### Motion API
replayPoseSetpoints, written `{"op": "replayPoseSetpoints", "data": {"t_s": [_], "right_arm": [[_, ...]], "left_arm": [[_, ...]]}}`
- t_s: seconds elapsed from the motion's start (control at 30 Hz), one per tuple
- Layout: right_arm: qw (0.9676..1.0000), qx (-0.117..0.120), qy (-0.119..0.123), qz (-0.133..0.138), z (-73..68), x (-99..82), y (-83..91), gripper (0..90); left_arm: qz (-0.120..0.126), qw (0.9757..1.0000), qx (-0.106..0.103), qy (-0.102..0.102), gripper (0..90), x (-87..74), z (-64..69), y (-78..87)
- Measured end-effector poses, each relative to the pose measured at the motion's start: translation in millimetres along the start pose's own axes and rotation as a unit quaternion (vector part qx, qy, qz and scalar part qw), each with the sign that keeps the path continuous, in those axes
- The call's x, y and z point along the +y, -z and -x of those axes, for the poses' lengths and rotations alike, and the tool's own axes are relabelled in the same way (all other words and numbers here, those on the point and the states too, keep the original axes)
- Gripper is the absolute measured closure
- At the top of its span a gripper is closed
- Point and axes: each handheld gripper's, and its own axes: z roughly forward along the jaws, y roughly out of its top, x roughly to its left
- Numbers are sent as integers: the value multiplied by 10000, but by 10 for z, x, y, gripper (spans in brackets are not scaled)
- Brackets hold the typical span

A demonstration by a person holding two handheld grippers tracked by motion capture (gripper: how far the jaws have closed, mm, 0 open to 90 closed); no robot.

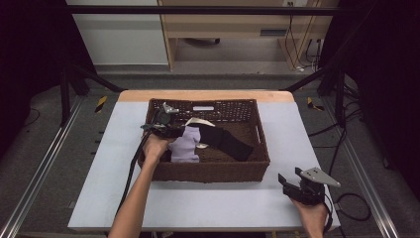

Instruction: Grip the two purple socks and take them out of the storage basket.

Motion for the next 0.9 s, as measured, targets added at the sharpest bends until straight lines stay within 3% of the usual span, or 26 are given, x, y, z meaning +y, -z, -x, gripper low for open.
{"op": "replayPoseSetpoints", "data": {"t_s": [0.17,0.5,0.67,0.8,0.9], "right_arm": [[10000,13,-3,-9,-2,0,-5,316],[10000,21,0,3,0,-2,-8,316],[10000,52,-37,-27,-11,-1,-7,317],[10000,38,0,-11,-4,-3,-9,317],[10000,40,-4,-5,-4,-3,-9,318]], "left_arm": [[-199,9997,-100,92,487,-34,-2,-34],[-582,9980,-234,-7,485,-51,20,-113],[-643,9978,-131,-111,487,-50,20,-139],[-773,9968,-178,-42,495,-51,13,-174],[-1008,9944,-268,157,547,-51,-11,-208]]}}
